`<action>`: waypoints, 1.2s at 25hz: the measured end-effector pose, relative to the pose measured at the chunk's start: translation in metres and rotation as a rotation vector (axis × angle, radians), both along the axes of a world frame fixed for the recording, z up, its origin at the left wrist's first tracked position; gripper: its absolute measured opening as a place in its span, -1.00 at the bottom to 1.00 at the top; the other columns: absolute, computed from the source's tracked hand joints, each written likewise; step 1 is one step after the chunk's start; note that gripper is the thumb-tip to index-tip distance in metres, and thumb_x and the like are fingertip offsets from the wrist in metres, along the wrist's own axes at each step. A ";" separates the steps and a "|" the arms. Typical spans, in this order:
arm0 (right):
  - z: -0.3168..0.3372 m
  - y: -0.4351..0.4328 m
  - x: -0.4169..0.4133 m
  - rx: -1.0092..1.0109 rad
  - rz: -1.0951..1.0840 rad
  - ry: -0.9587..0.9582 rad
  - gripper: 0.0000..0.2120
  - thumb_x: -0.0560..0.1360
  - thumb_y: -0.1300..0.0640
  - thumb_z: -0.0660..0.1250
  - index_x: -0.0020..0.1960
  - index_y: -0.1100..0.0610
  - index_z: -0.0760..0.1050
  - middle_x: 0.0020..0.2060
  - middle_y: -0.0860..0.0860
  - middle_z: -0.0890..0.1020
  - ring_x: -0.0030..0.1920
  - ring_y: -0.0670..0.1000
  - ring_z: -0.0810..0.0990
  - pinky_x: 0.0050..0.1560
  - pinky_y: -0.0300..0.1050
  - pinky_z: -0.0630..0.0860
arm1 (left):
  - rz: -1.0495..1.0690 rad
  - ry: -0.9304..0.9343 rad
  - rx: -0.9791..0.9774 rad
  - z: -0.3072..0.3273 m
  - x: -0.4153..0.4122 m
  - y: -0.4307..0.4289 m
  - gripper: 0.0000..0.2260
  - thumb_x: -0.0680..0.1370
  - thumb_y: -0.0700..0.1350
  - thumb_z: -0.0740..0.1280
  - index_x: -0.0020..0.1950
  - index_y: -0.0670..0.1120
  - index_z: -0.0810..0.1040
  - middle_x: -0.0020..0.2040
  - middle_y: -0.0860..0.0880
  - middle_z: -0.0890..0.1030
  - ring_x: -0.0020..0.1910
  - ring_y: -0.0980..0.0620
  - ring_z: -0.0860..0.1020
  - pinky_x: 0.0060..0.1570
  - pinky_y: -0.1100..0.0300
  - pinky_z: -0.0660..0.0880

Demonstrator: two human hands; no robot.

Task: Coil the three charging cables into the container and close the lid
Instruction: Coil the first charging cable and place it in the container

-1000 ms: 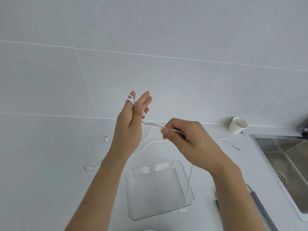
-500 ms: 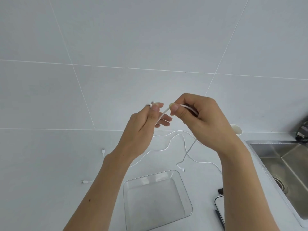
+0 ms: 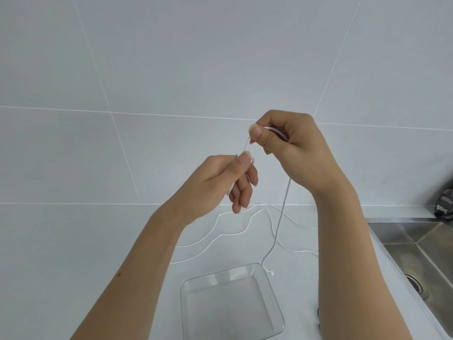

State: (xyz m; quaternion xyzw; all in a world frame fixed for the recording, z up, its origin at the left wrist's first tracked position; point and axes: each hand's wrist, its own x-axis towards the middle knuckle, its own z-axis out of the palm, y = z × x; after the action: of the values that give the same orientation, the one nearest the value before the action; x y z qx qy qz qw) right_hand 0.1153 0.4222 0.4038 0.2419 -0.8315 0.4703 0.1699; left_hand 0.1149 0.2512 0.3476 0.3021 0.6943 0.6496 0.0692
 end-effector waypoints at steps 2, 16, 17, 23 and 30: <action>0.003 -0.001 -0.007 -0.031 0.003 0.012 -0.79 0.59 0.10 0.33 -0.23 0.02 0.55 -0.42 -0.25 0.57 -0.38 -0.20 0.47 -0.27 -0.38 0.39 | -0.061 -0.050 0.089 0.007 -0.001 0.001 -0.60 0.66 0.07 0.09 -0.27 -0.03 0.54 -0.49 -0.01 0.57 -0.59 0.06 0.46 -0.45 0.34 0.42; -0.038 0.000 -0.028 -0.169 -0.012 -0.070 -0.71 0.65 0.11 0.21 -0.18 0.22 0.52 -0.37 0.16 0.45 -0.34 -0.07 0.36 -0.29 -0.17 0.32 | -0.193 -0.270 0.829 0.022 -0.005 0.023 -0.50 0.71 -0.07 0.00 -0.14 -0.10 0.71 -0.28 0.02 0.67 -0.35 0.14 0.61 -0.28 0.35 0.53; -0.042 0.000 -0.027 -0.154 -0.011 -0.078 -0.71 0.64 0.11 0.20 -0.14 0.27 0.53 -0.36 0.20 0.46 -0.34 -0.06 0.36 -0.29 -0.13 0.32 | -0.195 -0.274 0.842 0.021 -0.005 0.024 -0.52 0.71 -0.07 0.01 -0.08 -0.12 0.72 -0.23 -0.01 0.69 -0.32 0.12 0.63 -0.23 0.32 0.55; -0.056 -0.002 -0.013 -0.068 -0.006 -0.126 -0.71 0.66 0.04 0.20 -0.20 0.08 0.51 -0.44 -0.09 0.43 -0.39 -0.07 0.37 -0.33 -0.22 0.30 | -0.062 -0.191 0.746 0.014 -0.004 0.021 -0.60 0.72 -0.07 -0.01 0.24 -0.18 0.59 0.15 -0.10 0.68 0.11 0.03 0.65 0.00 0.27 0.55; -0.059 -0.011 0.002 0.021 0.025 -0.176 -0.73 0.66 0.05 0.22 -0.18 0.01 0.55 -0.46 -0.12 0.45 -0.41 -0.14 0.45 -0.34 -0.31 0.36 | -0.048 -0.220 0.800 0.013 0.003 0.012 -0.52 0.71 0.05 -0.10 0.37 -0.27 0.34 0.31 -0.14 0.58 0.34 -0.05 0.53 0.16 0.24 0.49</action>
State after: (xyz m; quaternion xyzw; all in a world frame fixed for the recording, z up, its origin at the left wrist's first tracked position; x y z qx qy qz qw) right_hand 0.1175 0.4113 0.3446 0.2117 -0.8450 0.4832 0.0877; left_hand 0.1177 0.2629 0.3606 0.2502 0.3682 0.8947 0.0352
